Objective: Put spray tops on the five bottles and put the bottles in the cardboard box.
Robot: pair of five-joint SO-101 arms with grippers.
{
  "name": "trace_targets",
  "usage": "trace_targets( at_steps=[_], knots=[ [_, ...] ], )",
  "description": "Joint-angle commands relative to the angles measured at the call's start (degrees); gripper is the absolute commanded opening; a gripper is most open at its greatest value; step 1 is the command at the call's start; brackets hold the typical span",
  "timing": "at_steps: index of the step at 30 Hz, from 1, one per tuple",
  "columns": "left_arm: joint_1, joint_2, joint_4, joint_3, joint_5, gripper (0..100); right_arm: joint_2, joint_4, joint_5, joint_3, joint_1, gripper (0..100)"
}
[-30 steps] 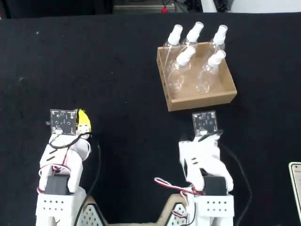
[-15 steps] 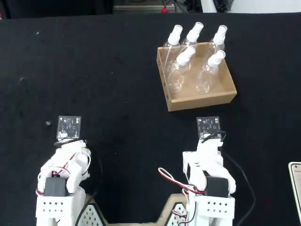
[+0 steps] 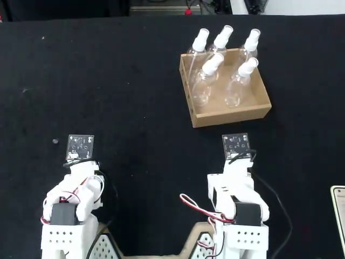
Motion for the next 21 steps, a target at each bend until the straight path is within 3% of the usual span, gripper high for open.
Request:
trace_targets(
  at_steps=[1,21],
  knots=[
    [-0.4,-0.62,0.26,1.19,-0.26,3,-5.58,0.44,0.26,-0.48,-0.53,2.2],
    [-0.22,-0.62,0.26,1.19,0.0,3,-5.49,0.44,0.26,-0.48,-0.7,2.2]
  ],
)
